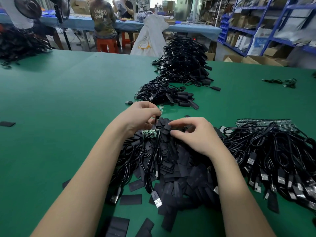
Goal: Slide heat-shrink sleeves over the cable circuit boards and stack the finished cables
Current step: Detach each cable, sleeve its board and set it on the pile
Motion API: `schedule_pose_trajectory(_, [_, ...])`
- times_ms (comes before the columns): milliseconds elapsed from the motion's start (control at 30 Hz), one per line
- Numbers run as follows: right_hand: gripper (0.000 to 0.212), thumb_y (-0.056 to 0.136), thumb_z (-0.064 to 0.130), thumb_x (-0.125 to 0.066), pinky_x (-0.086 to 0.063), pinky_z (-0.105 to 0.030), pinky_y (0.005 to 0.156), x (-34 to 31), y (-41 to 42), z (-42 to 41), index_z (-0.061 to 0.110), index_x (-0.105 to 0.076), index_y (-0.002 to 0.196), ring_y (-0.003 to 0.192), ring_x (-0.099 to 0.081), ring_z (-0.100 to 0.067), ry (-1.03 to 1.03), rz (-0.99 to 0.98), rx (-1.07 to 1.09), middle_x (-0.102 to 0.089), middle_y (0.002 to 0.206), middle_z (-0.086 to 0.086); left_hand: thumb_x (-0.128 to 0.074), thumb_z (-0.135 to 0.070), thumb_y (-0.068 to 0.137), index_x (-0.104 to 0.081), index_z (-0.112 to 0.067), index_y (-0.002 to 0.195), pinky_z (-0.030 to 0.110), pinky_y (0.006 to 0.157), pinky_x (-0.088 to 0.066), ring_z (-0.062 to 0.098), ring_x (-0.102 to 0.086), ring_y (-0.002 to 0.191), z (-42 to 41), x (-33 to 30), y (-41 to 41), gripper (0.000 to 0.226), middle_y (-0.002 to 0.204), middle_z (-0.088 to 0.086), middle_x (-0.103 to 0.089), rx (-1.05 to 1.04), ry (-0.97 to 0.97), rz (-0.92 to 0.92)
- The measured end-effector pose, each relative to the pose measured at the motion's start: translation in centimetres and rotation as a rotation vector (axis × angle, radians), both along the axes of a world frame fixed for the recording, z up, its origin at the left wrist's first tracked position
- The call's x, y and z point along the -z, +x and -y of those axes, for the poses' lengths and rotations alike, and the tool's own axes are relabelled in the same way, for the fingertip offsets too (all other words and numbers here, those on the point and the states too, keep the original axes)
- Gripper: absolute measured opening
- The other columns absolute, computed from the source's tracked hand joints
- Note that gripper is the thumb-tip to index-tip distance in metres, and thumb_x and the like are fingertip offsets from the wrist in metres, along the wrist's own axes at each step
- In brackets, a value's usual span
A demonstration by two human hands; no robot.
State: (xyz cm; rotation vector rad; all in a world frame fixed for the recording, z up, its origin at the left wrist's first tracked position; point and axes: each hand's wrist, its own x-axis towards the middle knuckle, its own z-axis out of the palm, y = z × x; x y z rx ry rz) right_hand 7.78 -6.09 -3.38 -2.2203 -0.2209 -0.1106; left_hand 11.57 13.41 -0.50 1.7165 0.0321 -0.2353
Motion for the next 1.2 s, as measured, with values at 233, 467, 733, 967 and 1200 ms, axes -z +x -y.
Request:
schedule_pose_trajectory(233, [0.015, 0.097, 0.017, -0.067, -0.06, -0.024, 0.068, -0.8, -0.4, -0.1, 0.019, -0.072, 0.111, 0.089, -0.077, -0.026, 0.785, -0.143, 0.035, -0.079, 0.1, -0.005, -0.068, -0.009, 0.093, -0.062, -0.02, 0.081, 0.018, 0.056, -0.048, 0.009, -0.059, 0.06, 0.3, 0.0, 0.0, 0.018, 0.071, -0.003, -0.059, 0.165, -0.1, -0.011])
schedule_pose_trajectory(467, [0.02, 0.091, 0.007, -0.073, -0.06, -0.024, 0.073, -0.7, -0.6, -0.4, 0.011, -0.072, 0.11, 0.09, -0.077, -0.03, 0.886, -0.146, -0.018, -0.078, 0.1, -0.012, -0.069, -0.009, 0.092, -0.063, -0.02, 0.08, 0.018, 0.053, -0.048, 0.008, -0.059, 0.057, 0.5, 0.1, -0.1, 0.018, 0.069, -0.004, -0.061, 0.22, -0.111, -0.009])
schedule_pose_trajectory(733, [0.021, 0.084, 0.008, -0.08, -0.061, -0.022, 0.069, -0.7, -0.6, -0.5, 0.006, -0.074, 0.104, 0.085, -0.078, -0.025, 0.837, -0.16, 0.061, -0.079, 0.091, -0.012, -0.067, -0.008, 0.094, -0.062, -0.018, 0.084, 0.018, 0.054, -0.048, 0.008, -0.057, 0.056, 0.6, 0.1, -0.2, 0.015, 0.066, -0.003, -0.061, 0.242, -0.112, -0.007])
schedule_pose_trajectory(967, [0.029, 0.074, 0.017, -0.083, -0.058, -0.019, 0.068, -1.0, -0.5, 0.0, 0.008, -0.076, 0.101, 0.09, -0.077, -0.019, 0.995, -0.126, 0.11, -0.079, 0.097, -0.009, -0.068, -0.009, 0.093, -0.064, -0.018, 0.086, 0.016, 0.054, -0.048, 0.008, -0.059, 0.059, 0.8, 0.2, -0.3, 0.013, 0.072, 0.002, -0.06, 0.31, -0.137, -0.014])
schedule_pose_trajectory(1200, [0.006, 0.088, 0.007, -0.073, -0.058, -0.019, 0.073, -1.1, -0.4, 0.1, 0.008, -0.076, 0.093, 0.09, -0.074, -0.013, 1.255, -0.142, 0.123, -0.078, 0.094, -0.008, -0.071, -0.011, 0.092, -0.07, -0.019, 0.087, 0.015, 0.055, -0.047, 0.009, -0.059, 0.063, 1.4, 0.4, -0.6, 0.01, 0.102, 0.018, -0.037, 0.423, -0.165, -0.043])
